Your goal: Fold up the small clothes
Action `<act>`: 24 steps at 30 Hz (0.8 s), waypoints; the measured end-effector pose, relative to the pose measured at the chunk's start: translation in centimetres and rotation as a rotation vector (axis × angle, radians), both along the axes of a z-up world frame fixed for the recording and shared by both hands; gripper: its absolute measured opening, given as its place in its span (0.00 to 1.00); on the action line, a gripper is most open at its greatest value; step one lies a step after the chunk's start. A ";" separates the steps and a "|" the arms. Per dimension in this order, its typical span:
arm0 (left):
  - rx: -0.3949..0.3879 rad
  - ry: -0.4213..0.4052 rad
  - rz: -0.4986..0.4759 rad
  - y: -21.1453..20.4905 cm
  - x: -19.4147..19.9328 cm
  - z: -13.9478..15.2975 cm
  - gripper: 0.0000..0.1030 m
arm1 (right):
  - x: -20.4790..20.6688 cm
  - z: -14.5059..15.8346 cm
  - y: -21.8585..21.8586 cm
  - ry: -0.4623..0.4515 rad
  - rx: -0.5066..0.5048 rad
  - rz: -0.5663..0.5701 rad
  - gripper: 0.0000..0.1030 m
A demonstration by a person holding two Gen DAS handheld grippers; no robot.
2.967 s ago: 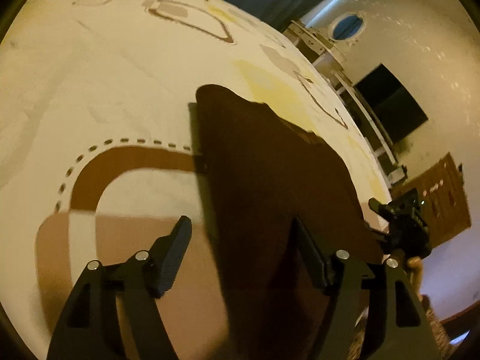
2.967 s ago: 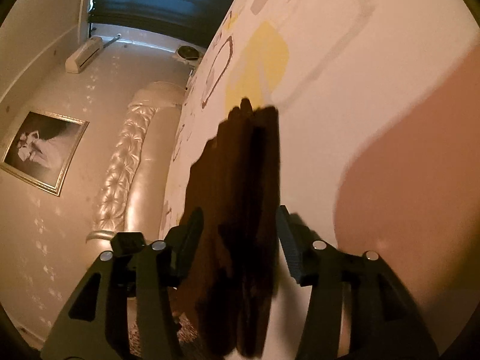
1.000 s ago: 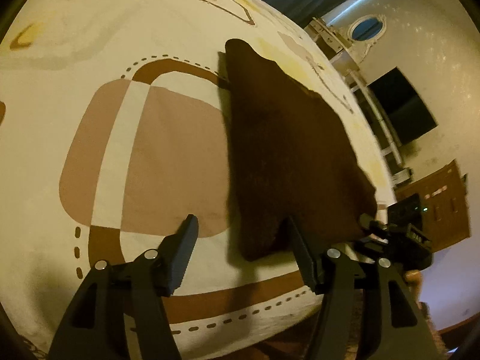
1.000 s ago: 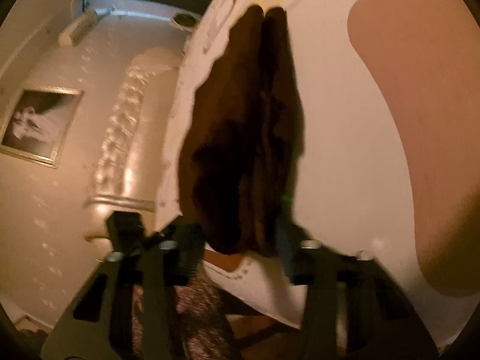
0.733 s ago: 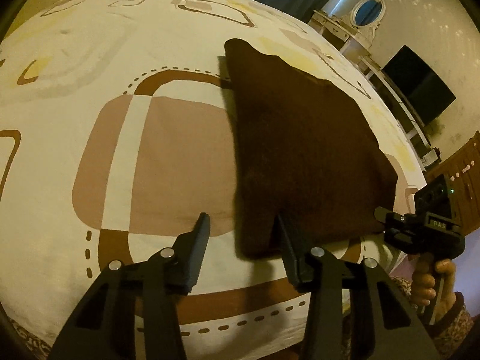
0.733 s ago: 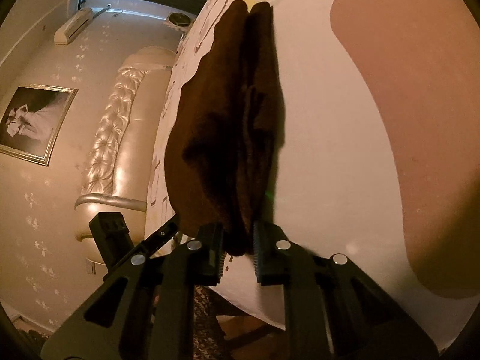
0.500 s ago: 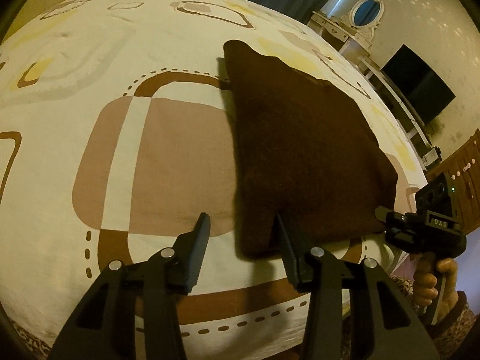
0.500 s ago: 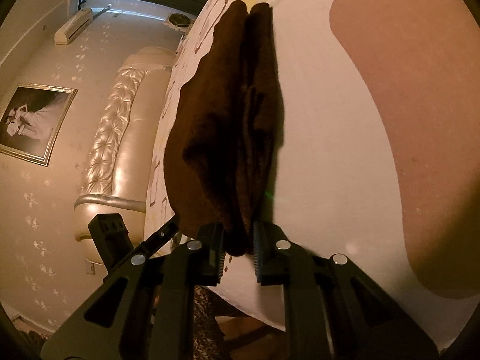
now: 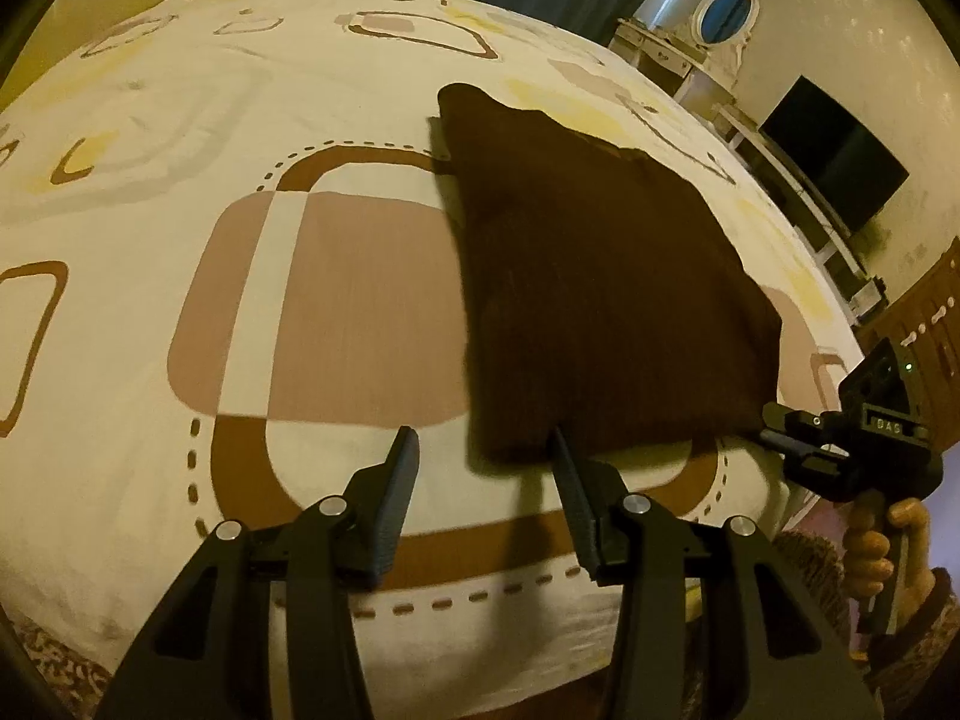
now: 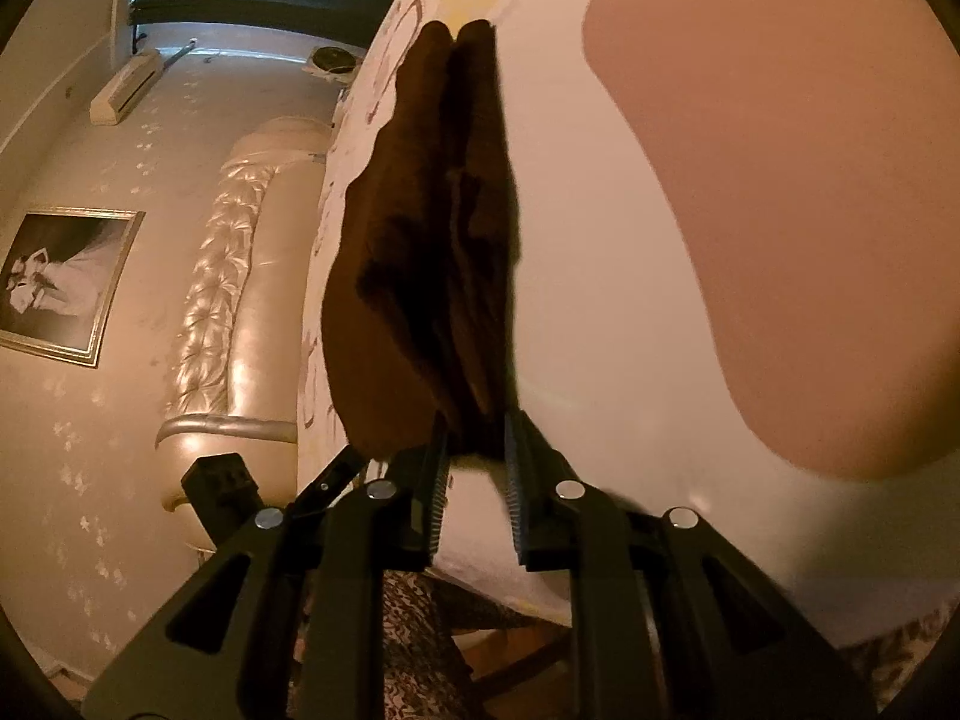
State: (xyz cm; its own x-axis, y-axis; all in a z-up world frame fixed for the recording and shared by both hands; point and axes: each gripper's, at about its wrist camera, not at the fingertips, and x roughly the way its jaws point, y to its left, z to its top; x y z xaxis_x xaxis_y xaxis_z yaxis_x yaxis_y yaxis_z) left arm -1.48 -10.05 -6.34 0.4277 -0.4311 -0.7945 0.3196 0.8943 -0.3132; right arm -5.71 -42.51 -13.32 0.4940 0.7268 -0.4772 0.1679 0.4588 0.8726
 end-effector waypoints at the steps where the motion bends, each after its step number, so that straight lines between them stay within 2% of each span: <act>1: 0.009 -0.004 0.000 -0.1 -0.2 0.0 0.47 | -0.3 0.0 0.0 0.007 0.000 -0.006 0.18; 4: 0.049 -0.026 -0.002 -0.7 -1.2 0.3 0.57 | -1.4 -0.2 0.0 0.024 0.004 -0.020 0.19; 6: 0.063 -0.040 0.004 -1.0 -1.7 0.4 0.68 | -2.1 -0.1 0.0 0.031 -0.006 -0.031 0.20; 8: 0.073 -0.055 0.014 -1.2 -2.3 0.7 0.72 | -2.7 0.2 0.1 0.030 -0.021 -0.035 0.25; 12: 0.108 -0.087 0.028 -1.7 -3.1 1.4 0.77 | -3.4 1.8 0.9 0.007 -0.089 -0.034 0.47; 13: 0.117 -0.098 0.030 -1.8 -3.3 1.6 0.77 | -3.5 2.4 1.4 -0.002 -0.129 -0.032 0.54; 15: 0.144 -0.122 0.026 -2.0 -3.9 2.2 0.79 | -3.6 3.4 2.3 -0.013 -0.199 -0.030 0.61; 16: 0.157 -0.130 0.027 -2.1 -4.1 2.4 0.79 | -3.7 4.2 3.0 -0.021 -0.267 -0.030 0.64; 18: 0.182 -0.151 0.031 -2.0 -4.6 2.7 0.80 | -3.8 5.0 4.0 -0.026 -0.374 -0.027 0.68; 19: 0.185 -0.156 0.035 -1.9 -4.8 2.9 0.80 | -3.9 5.6 4.9 -0.029 -0.469 -0.026 0.68; 22: 0.183 -0.156 0.057 -1.5 -5.2 3.2 0.81 | -4.1 6.7 6.7 -0.036 -0.671 -0.024 0.69; 24: 0.174 -0.150 0.075 -1.2 -5.3 3.3 0.83 | -4.3 7.1 7.5 -0.040 -0.766 -0.030 0.69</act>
